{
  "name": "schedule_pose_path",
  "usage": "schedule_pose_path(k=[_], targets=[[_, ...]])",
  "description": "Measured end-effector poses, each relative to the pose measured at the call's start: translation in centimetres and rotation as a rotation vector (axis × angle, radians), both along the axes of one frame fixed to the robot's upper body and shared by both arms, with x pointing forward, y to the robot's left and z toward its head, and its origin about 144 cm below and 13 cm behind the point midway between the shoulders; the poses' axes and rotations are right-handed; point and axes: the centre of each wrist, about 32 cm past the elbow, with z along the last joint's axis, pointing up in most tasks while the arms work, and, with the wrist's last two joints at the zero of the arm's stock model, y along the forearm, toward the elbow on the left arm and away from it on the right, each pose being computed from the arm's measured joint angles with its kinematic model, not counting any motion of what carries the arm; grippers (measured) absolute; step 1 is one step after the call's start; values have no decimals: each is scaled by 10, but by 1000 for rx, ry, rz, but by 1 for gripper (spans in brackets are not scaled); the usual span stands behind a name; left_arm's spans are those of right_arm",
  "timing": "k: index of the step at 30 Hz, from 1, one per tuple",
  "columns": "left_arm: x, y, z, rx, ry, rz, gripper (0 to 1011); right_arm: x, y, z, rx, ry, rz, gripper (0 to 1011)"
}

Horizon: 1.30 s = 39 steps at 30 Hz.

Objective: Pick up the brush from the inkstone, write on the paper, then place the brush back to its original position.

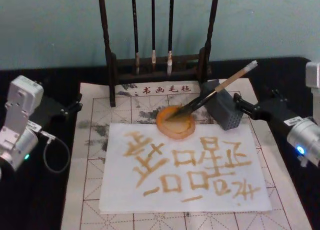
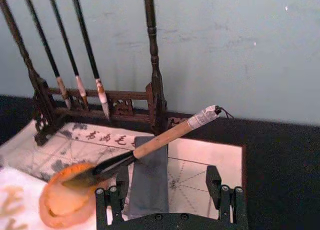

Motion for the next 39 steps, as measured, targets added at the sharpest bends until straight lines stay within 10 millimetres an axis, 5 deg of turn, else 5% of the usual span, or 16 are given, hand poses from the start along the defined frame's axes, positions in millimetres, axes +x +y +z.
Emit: schedule_pose_path(k=[20, 39], targets=[[0, 0, 0, 0, 0, 0, 1001, 22, 16, 7, 392, 221, -117, 1000], [0, 0, 0, 0, 0, 0, 1001, 42, 24, 9, 587, 309, -161, 1000]])
